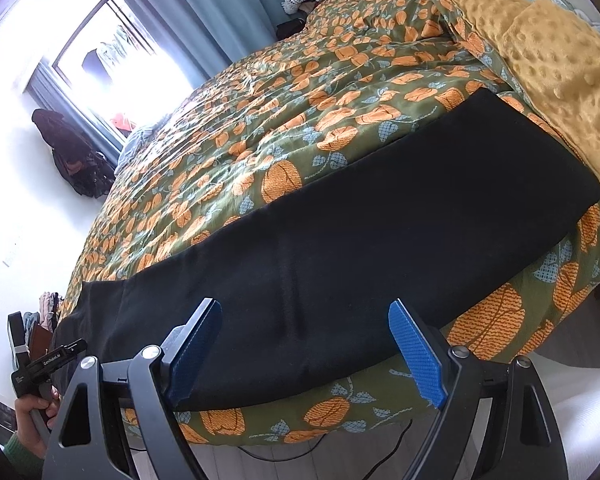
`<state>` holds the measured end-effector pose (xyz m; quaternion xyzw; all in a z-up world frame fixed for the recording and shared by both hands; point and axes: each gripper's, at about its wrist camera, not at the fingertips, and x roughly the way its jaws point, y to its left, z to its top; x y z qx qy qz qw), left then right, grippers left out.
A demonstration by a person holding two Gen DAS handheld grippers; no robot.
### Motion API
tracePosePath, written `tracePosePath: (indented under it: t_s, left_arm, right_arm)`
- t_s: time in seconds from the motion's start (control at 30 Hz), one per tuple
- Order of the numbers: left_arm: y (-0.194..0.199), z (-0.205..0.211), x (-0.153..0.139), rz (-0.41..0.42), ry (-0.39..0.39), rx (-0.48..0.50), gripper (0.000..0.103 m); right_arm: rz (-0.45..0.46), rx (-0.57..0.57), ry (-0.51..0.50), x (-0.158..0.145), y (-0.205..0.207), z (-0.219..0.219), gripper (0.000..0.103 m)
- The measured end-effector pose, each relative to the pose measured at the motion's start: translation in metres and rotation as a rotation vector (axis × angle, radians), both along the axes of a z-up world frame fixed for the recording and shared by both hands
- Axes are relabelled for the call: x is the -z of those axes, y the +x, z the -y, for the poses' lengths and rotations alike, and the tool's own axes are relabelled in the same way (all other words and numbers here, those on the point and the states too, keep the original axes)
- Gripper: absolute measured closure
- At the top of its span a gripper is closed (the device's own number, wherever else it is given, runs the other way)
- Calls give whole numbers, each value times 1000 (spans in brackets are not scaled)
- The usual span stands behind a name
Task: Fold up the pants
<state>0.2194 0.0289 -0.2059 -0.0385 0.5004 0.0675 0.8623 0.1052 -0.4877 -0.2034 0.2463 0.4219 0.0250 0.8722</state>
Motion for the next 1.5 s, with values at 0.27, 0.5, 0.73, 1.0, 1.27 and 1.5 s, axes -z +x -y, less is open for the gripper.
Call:
tracePosePath:
  t_s: [0.27,0.5,0.73,1.0,1.27,1.5]
  left_arm:
    - [0,0,0,0,2,-1,28]
    - [0,0,-3,-3,13,0,28]
    - [-2,-6,-2,1,4,-21,28]
    - [0,8,-4,-5,36,18,28]
    - [4,13,-4,-8,39,19,28]
    - [1,22,-3,-9,47,45,28]
  right_arm:
    - [36,10,-36,-7,-3,-2,18]
    - [79,-12,-54,-23,4,23,18]
    - [64,-11,-112,-41,38,137,18]
    - [-109,-203,-30,8,93,168,18]
    - [-219,-363,-39,33,104,166,23]
    - [-278,-463,-60,28,111,152,85]
